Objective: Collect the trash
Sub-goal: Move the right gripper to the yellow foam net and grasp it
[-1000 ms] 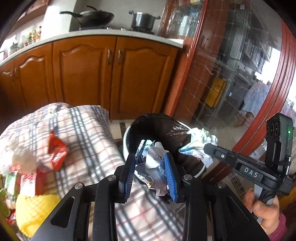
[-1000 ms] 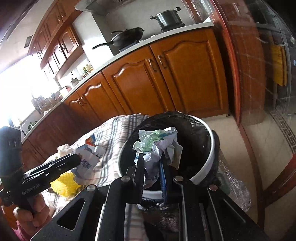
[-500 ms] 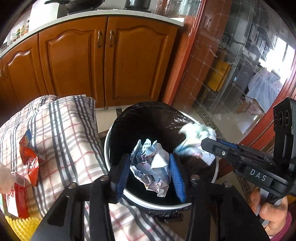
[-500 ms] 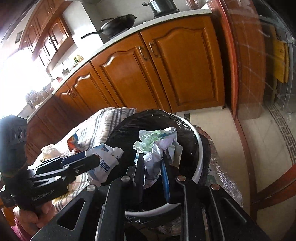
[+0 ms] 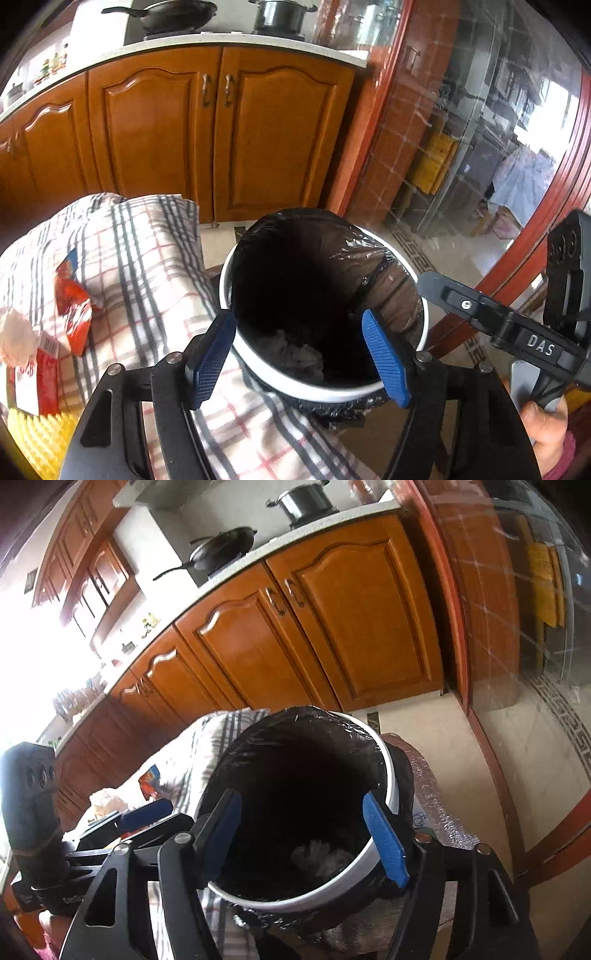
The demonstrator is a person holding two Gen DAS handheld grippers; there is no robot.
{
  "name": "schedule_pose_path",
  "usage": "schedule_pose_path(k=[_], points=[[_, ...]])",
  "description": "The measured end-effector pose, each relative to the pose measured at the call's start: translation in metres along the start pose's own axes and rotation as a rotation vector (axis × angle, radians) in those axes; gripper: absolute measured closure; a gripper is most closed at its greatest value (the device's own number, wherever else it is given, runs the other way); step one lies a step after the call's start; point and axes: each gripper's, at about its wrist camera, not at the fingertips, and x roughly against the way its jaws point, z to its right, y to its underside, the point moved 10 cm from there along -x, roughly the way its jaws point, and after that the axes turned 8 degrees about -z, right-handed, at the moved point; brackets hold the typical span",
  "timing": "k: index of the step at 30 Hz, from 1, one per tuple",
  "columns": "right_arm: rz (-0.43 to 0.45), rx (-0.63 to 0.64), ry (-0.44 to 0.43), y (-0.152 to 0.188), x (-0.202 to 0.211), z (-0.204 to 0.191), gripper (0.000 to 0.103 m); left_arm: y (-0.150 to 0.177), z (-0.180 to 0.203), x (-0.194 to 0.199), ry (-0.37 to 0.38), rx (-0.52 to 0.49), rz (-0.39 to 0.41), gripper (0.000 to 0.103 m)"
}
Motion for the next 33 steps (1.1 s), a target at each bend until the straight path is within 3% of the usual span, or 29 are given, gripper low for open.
schedule_pose_path(k=[11, 21, 33], points=[[0.051, -0.008, -0.063, 0.022, 0.014, -0.035, 0.023, 0.058, -0.037, 0.066, -0.017, 0.084, 0.076, 0.032], [-0.021, 0.041, -0.158, 0.053, -0.007, -0.098, 0.020, 0.114, -0.089, 0.131, -0.075, 0.192, 0.122, 0.032], [-0.105, 0.138, -0.234, 0.083, -0.026, -0.161, 0.020, 0.156, -0.139, 0.188, -0.168, 0.306, 0.157, 0.032]])
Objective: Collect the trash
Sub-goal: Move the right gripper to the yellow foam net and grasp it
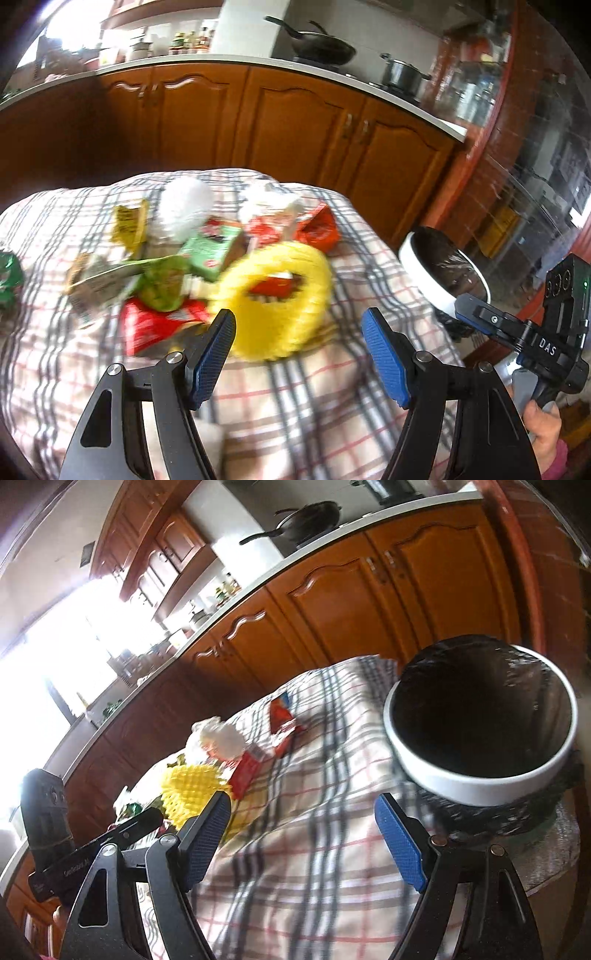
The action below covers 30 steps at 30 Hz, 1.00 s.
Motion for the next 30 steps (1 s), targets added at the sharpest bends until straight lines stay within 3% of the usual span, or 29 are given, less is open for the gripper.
schedule_pose_path(k=[12, 18, 25, 28, 30], points=[[-0.077, 0.093, -0.079, 0.019, -0.037, -0.062, 0.021, 0.030, -0.036, 0.036, -0.083, 0.060, -0.014, 0.025], [-0.105, 0.117, -0.058, 0.022, -0.057, -0.067, 0.020, 0.052, -0.048, 0.040, -0.118, 0.033, -0.071, 0.015], [-0.122, 0.129, -0.008, 0.020, -0.079, -0.060, 0.023, 0.070, -0.051, 0.019, -0.182, -0.008, -0.135, 0.013], [-0.136, 0.133, 0.002, 0.019, -0.087, -0.059, 0.034, 0.068, -0.052, 0.012, -0.215, -0.041, -0.126, 0.013], [-0.149, 0.142, 0.004, 0.020, -0.091, -0.060, 0.049, 0.070, -0.051, 0.010, -0.234, -0.056, -0.124, 0.017]])
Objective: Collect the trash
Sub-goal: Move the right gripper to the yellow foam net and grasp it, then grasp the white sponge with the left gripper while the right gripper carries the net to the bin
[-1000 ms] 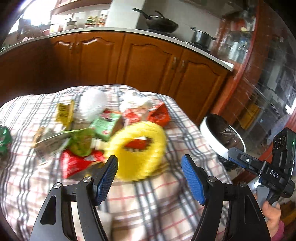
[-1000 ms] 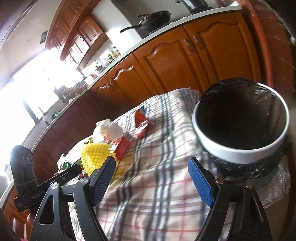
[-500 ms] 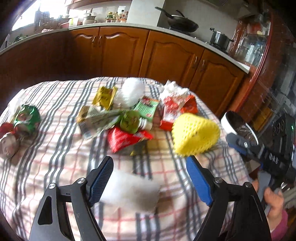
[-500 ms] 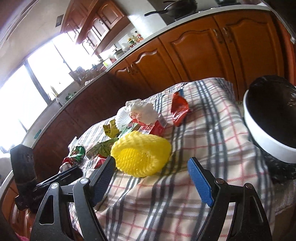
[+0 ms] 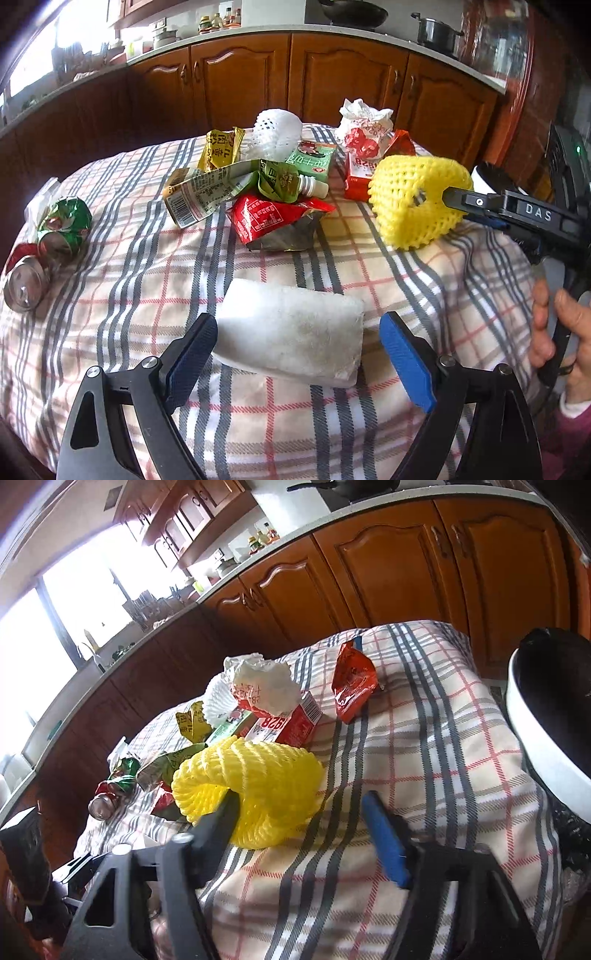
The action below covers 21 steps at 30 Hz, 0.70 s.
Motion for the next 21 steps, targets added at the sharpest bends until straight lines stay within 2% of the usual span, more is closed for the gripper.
schedule_pose_path(k=[1, 3, 4, 7, 8, 9, 10, 11, 14, 16, 21], points=[[-0.004, 0.009, 0.003, 0.000, -0.001, -0.001, 0.054, 0.001, -0.001, -0.002, -0.016, -0.008, 0.003, 0.026], [-0.010, 0.026, 0.011, 0.001, -0.003, -0.004, 0.085, 0.002, -0.001, -0.003, -0.022, -0.020, 0.008, 0.027], [-0.009, 0.030, 0.010, 0.002, -0.002, -0.005, 0.087, 0.002, -0.002, -0.002, -0.020, -0.021, 0.011, 0.028], [0.003, 0.047, 0.006, 0.003, 0.002, -0.009, 0.090, 0.005, -0.001, 0.002, -0.012, -0.028, 0.025, 0.035], [0.005, 0.051, 0.005, 0.003, 0.004, -0.010, 0.091, 0.004, 0.002, 0.004, 0.010, -0.032, 0.035, 0.062], [0.009, 0.056, 0.000, 0.003, 0.006, -0.012, 0.091, 0.004, 0.008, 0.010, 0.060, -0.036, 0.044, 0.069], [0.015, 0.059, -0.005, 0.003, 0.009, -0.014, 0.091, 0.001, 0.011, 0.016, 0.056, -0.044, 0.060, 0.080], [0.023, 0.059, -0.006, 0.003, 0.013, -0.015, 0.091, -0.001, 0.014, 0.019, 0.045, -0.060, 0.072, 0.087], [0.045, 0.059, -0.011, 0.000, 0.024, -0.016, 0.092, -0.005, 0.015, 0.020, 0.022, -0.080, 0.081, 0.088], [0.059, 0.053, -0.013, -0.002, 0.030, -0.016, 0.092, -0.004, 0.012, 0.021, 0.047, -0.055, 0.075, 0.089], [0.087, 0.044, -0.016, -0.004, 0.044, -0.011, 0.092, -0.008, 0.004, 0.034, 0.068, -0.009, 0.109, 0.097]])
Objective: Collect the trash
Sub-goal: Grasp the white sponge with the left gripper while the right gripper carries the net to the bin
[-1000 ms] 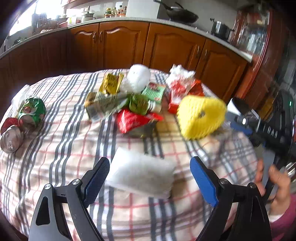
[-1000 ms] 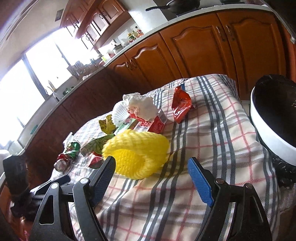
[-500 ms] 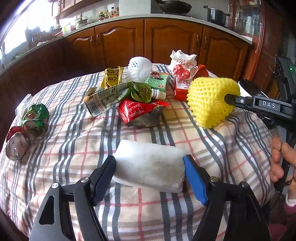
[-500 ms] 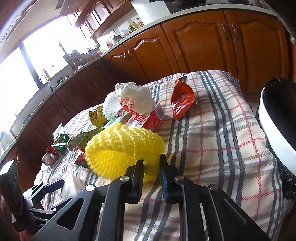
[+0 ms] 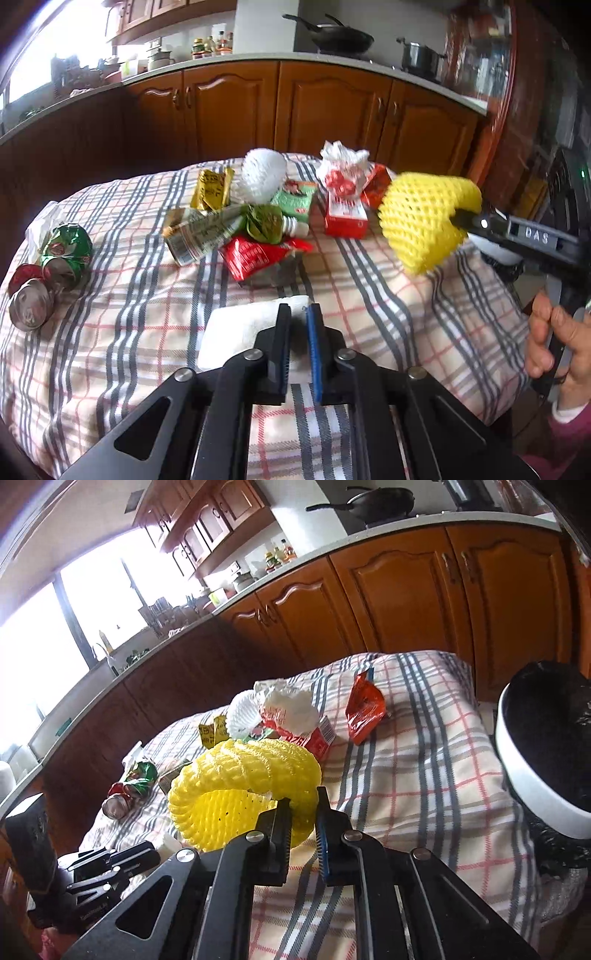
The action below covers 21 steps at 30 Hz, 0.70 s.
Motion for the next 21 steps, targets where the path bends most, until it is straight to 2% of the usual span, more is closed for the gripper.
schedule_pose_path(k=[5, 11, 15, 21], points=[[0.017, -0.003, -0.008, -0.003, 0.008, 0.001, 0.092, -0.011, -0.006, 0.017, 0.037, 0.036, 0.053, 0.102], [0.032, -0.004, -0.017, -0.004, 0.014, -0.001, 0.092, -0.023, -0.002, 0.037, 0.053, 0.025, 0.122, 0.103], [0.045, -0.005, -0.015, -0.007, 0.020, 0.001, 0.092, -0.034, 0.012, 0.041, 0.141, 0.039, 0.144, 0.103], [0.076, -0.012, 0.006, -0.011, 0.037, 0.010, 0.092, -0.051, 0.041, 0.040, 0.187, -0.020, 0.171, 0.103]])
